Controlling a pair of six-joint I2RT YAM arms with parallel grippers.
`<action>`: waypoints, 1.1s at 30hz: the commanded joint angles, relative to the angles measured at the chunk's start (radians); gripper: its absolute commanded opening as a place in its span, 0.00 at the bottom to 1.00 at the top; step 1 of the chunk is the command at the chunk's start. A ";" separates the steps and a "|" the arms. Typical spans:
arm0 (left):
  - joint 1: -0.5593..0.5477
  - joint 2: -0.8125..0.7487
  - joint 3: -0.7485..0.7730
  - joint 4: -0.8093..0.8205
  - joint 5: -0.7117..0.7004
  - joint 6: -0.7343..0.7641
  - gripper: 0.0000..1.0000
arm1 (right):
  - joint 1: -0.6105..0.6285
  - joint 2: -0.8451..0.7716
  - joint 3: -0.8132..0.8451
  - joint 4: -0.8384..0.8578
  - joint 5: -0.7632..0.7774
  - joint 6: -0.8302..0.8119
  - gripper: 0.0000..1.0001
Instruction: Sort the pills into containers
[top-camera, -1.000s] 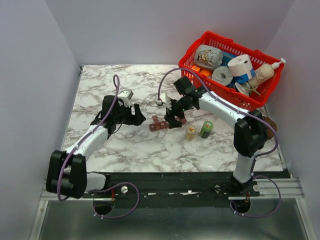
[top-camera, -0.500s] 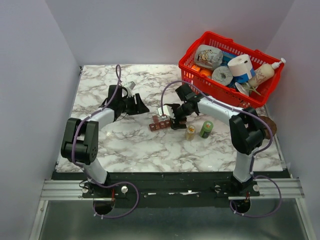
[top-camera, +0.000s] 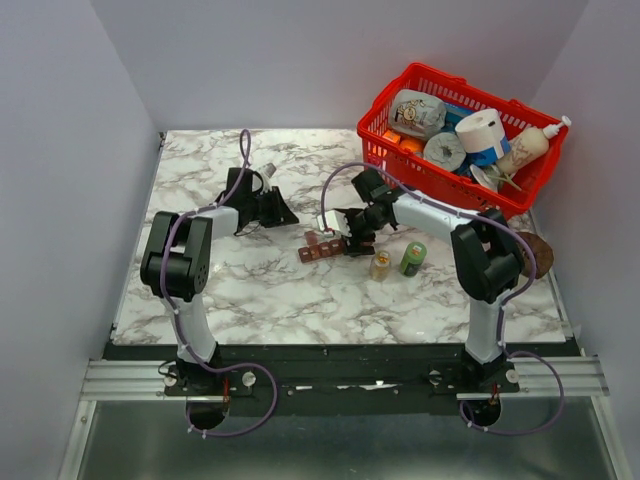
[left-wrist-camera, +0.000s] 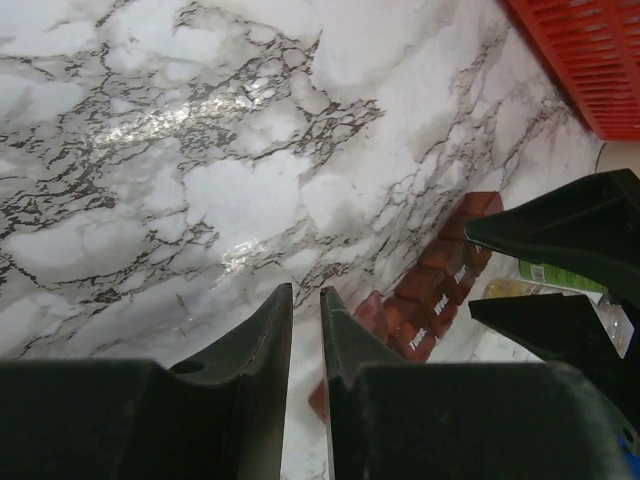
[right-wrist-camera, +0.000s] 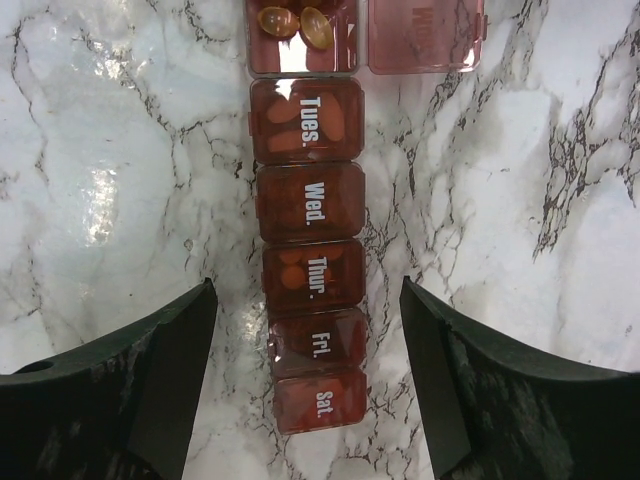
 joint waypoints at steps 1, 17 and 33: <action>-0.013 0.056 0.050 -0.027 -0.027 -0.017 0.24 | -0.006 0.030 0.027 0.010 0.028 -0.021 0.80; -0.063 0.113 0.062 -0.045 0.071 0.003 0.20 | -0.006 0.080 0.049 -0.008 0.108 -0.042 0.59; -0.085 0.029 -0.031 0.047 0.154 -0.034 0.16 | -0.006 0.120 0.098 -0.043 0.137 -0.009 0.40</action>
